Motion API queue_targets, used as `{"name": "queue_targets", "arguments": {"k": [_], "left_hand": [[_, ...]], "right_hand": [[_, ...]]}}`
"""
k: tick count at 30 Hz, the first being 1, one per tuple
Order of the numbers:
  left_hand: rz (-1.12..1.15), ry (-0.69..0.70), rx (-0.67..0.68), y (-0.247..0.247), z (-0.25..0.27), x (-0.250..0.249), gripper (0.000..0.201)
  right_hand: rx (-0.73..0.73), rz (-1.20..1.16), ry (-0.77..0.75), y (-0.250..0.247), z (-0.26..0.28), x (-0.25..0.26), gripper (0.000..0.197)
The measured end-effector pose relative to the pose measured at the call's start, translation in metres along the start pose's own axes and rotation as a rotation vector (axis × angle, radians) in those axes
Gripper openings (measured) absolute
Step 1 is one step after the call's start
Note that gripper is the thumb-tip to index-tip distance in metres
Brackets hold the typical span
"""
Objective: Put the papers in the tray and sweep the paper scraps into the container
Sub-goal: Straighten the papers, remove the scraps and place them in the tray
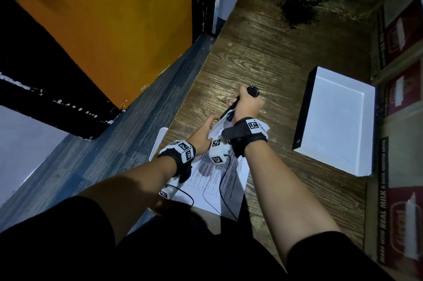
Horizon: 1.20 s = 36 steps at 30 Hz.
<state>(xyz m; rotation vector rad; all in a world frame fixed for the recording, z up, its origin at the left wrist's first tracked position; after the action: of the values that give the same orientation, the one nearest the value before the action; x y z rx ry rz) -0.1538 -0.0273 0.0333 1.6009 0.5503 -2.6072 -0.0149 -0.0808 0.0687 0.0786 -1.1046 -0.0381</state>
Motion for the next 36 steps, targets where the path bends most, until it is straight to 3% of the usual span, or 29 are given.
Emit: {"name": "queue_targets", "arguments": {"k": [2, 5, 9, 12, 16, 18, 22, 26, 31, 36], "left_hand": [[0.06, -0.001, 0.003, 0.002, 0.001, -0.001, 0.061], [0.051, -0.077, -0.074, 0.0, 0.001, 0.008, 0.066], [0.042, -0.18, -0.165, -0.003, -0.002, 0.012, 0.059], [0.016, -0.237, -0.203, -0.004, -0.009, 0.017, 0.047], [-0.011, -0.235, -0.192, 0.003, -0.017, 0.018, 0.046], [-0.042, -0.208, -0.168, 0.007, -0.021, 0.013, 0.045], [-0.053, -0.216, -0.161, 0.009, -0.027, 0.016, 0.05], [-0.068, -0.196, -0.168, 0.016, -0.029, 0.018, 0.049], [-0.028, -0.185, -0.228, 0.003, -0.024, 0.026, 0.045], [0.031, -0.202, -0.337, -0.004, -0.015, 0.031, 0.039]], "right_hand": [[-0.023, -0.003, 0.019, -0.003, -0.006, -0.004, 0.023], [0.085, -0.005, 0.053, -0.004, -0.013, -0.011, 0.017], [0.103, 0.051, -0.017, -0.039, -0.033, 0.0, 0.036], [0.114, 0.304, -0.046, -0.095, -0.052, 0.007, 0.049], [0.115, 0.759, -0.134, -0.191, -0.061, 0.015, 0.039], [0.031, 0.977, -0.169, -0.245, -0.065, 0.017, 0.034], [-0.146, 1.256, 0.001, -0.341, -0.082, -0.002, 0.037], [-0.206, 1.483, 0.202, -0.41, -0.092, -0.038, 0.045], [-0.333, 1.568, 0.241, -0.436, -0.088, -0.055, 0.04], [-0.237, 1.588, 0.255, -0.444, -0.11, -0.059, 0.035]]}}
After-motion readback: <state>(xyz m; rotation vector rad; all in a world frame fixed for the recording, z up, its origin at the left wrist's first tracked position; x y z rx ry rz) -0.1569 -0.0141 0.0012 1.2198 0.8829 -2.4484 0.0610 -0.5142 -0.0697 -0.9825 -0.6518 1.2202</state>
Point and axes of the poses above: each hand's wrist, its own z-axis away from the middle knuckle, its own y-axis out of the palm, x = y × z, the point moved 5 cm from there along -z, towards the middle knuckle, and after that the axes turned 1 degree about z, right-handed, at the moved point
